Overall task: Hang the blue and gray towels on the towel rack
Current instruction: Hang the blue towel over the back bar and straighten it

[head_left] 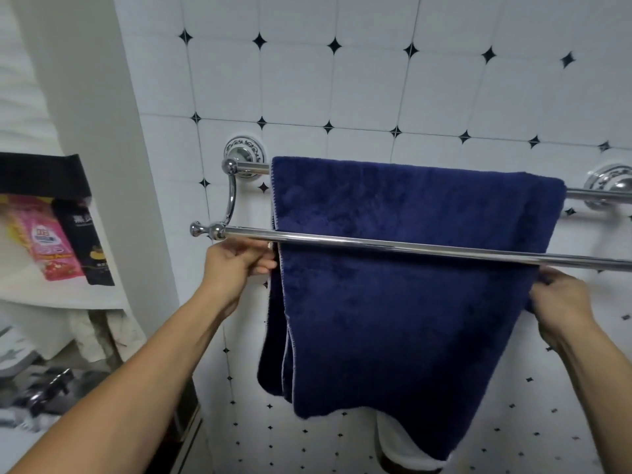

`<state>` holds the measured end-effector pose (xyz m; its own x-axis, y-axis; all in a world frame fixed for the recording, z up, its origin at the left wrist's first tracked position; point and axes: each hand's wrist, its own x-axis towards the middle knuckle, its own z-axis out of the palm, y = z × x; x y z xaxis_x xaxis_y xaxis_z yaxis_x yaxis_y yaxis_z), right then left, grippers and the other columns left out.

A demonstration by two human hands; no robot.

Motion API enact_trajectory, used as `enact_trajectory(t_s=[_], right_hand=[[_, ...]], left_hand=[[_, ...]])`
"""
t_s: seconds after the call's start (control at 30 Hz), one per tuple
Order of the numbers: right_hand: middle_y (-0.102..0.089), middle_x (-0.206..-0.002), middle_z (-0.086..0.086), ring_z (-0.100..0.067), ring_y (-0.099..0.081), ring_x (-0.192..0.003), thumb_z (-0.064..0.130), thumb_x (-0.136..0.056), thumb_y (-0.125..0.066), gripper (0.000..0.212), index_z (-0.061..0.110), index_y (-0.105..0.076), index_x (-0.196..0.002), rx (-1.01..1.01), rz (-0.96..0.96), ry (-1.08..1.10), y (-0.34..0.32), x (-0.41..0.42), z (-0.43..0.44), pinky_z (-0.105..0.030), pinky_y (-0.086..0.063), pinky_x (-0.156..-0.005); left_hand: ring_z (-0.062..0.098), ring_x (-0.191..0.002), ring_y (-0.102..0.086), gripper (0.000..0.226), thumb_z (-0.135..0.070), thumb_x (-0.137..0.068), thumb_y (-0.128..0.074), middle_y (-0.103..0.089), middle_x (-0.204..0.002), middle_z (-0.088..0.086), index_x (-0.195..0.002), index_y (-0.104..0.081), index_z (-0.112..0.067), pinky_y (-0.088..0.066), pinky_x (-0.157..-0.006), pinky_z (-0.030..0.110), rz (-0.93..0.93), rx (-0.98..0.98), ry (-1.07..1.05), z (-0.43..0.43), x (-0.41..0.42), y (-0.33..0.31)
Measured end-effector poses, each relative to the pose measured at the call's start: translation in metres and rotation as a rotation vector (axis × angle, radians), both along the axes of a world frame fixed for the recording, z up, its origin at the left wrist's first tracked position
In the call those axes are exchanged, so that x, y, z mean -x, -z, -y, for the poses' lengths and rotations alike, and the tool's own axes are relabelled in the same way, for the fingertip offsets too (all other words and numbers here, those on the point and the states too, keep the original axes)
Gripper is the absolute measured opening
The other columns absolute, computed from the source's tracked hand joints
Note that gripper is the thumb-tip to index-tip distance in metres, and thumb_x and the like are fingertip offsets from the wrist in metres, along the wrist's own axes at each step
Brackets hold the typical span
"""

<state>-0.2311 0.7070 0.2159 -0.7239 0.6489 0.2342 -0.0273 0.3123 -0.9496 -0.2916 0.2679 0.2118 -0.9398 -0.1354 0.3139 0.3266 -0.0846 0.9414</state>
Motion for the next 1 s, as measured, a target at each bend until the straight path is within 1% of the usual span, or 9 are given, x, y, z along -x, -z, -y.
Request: enact_trajectory(t_s=[0.17, 0.27, 0.37, 0.43, 0.53, 0.63, 0.73, 0.87, 1.0], right_hand=[[-0.053, -0.059, -0.011, -0.021, -0.04, -0.051, 0.006, -0.087, -0.057, 0.019, 0.004, -0.049, -0.069, -0.152, 0.164, -0.036, 0.007, 0.007, 0.01, -0.031, -0.042, -0.045], [-0.063, -0.07, -0.012, -0.027, -0.055, -0.055, 0.037, -0.08, -0.066, 0.024, 0.013, -0.062, -0.081, -0.014, -0.033, 0.078, 0.006, -0.008, 0.0, -0.038, -0.051, -0.056], [-0.073, -0.08, 0.004, -0.013, -0.065, -0.069, 0.054, -0.08, -0.06, 0.036, 0.02, -0.07, -0.087, 0.054, -0.135, -0.169, 0.006, -0.024, -0.001, -0.034, -0.046, -0.059], [-0.075, -0.083, 0.015, -0.001, -0.066, -0.073, 0.043, -0.084, -0.067, 0.022, 0.024, -0.073, -0.094, 0.001, -0.107, -0.343, 0.007, -0.03, 0.013, -0.027, -0.048, -0.061], [-0.077, -0.078, 0.011, -0.005, -0.072, -0.07, 0.013, -0.08, -0.077, 0.008, 0.015, -0.074, -0.086, -0.013, -0.075, -0.384, 0.007, -0.029, 0.024, -0.014, -0.053, -0.056], [-0.077, -0.074, 0.009, -0.011, -0.073, -0.069, 0.007, -0.081, -0.074, 0.007, 0.012, -0.073, -0.086, -0.013, -0.023, -0.336, 0.006, -0.036, 0.014, -0.019, -0.055, -0.058], [-0.078, -0.08, 0.008, -0.008, -0.073, -0.07, 0.011, -0.083, -0.073, 0.009, 0.011, -0.072, -0.091, 0.066, -0.047, -0.301, 0.013, -0.048, 0.006, -0.017, -0.056, -0.057], [-0.079, -0.093, -0.003, -0.019, -0.075, -0.083, 0.013, -0.071, -0.081, 0.027, 0.011, -0.074, -0.097, 0.178, 0.018, -0.444, 0.039, -0.056, 0.023, -0.023, -0.058, -0.061], [-0.077, -0.104, 0.002, -0.019, -0.073, -0.094, 0.017, -0.063, -0.088, 0.049, 0.018, -0.072, -0.109, 0.108, 0.286, -0.551, 0.075, -0.065, 0.031, -0.031, -0.057, -0.075]], left_hand=[[0.015, -0.086, -0.072, 0.02, 0.003, -0.089, -0.062, -0.074, -0.096, 0.009, -0.107, -0.063, -0.006, -0.056, -0.082, 0.033, 0.036, 0.173, 0.184, -0.022, -0.011, 0.012], [0.015, -0.095, -0.072, 0.024, 0.0, -0.089, -0.062, -0.076, -0.104, 0.005, -0.111, -0.065, -0.007, -0.057, -0.079, 0.026, 0.01, 0.042, 0.237, -0.035, -0.022, 0.015], [0.018, -0.093, -0.07, 0.025, -0.021, -0.094, -0.054, -0.075, -0.103, 0.005, -0.106, -0.07, -0.006, -0.056, -0.074, 0.027, -0.038, -0.161, 0.295, -0.029, -0.036, 0.018], [0.019, -0.095, -0.07, 0.028, -0.025, -0.094, -0.054, -0.074, -0.108, 0.006, -0.109, -0.07, -0.008, -0.056, -0.076, 0.028, -0.097, -0.183, 0.292, -0.03, -0.043, 0.017], [0.014, -0.077, -0.071, 0.013, -0.005, -0.084, -0.072, -0.077, -0.083, 0.001, -0.097, -0.07, -0.005, -0.056, -0.068, 0.023, -0.088, -0.02, 0.106, -0.037, -0.042, 0.013], [0.007, -0.055, -0.064, 0.007, 0.001, -0.078, -0.076, -0.07, -0.06, -0.003, -0.079, -0.07, -0.003, -0.053, -0.057, 0.019, -0.021, -0.004, -0.002, -0.024, -0.033, 0.009], [0.008, -0.048, -0.06, 0.009, 0.002, -0.082, -0.071, -0.069, -0.055, -0.003, -0.08, -0.068, -0.006, -0.055, -0.056, 0.02, 0.002, -0.144, -0.09, 0.003, -0.023, 0.011], [0.012, -0.075, -0.07, 0.008, -0.011, -0.088, -0.069, -0.075, -0.079, -0.001, -0.096, -0.068, -0.012, -0.056, -0.072, 0.022, 0.031, -0.102, 0.061, -0.004, -0.033, 0.044], [0.012, -0.098, -0.071, 0.047, -0.01, -0.074, -0.082, -0.076, -0.106, -0.007, -0.116, -0.063, -0.017, -0.055, -0.075, 0.02, 0.111, 0.002, 0.342, -0.044, -0.056, 0.074]])
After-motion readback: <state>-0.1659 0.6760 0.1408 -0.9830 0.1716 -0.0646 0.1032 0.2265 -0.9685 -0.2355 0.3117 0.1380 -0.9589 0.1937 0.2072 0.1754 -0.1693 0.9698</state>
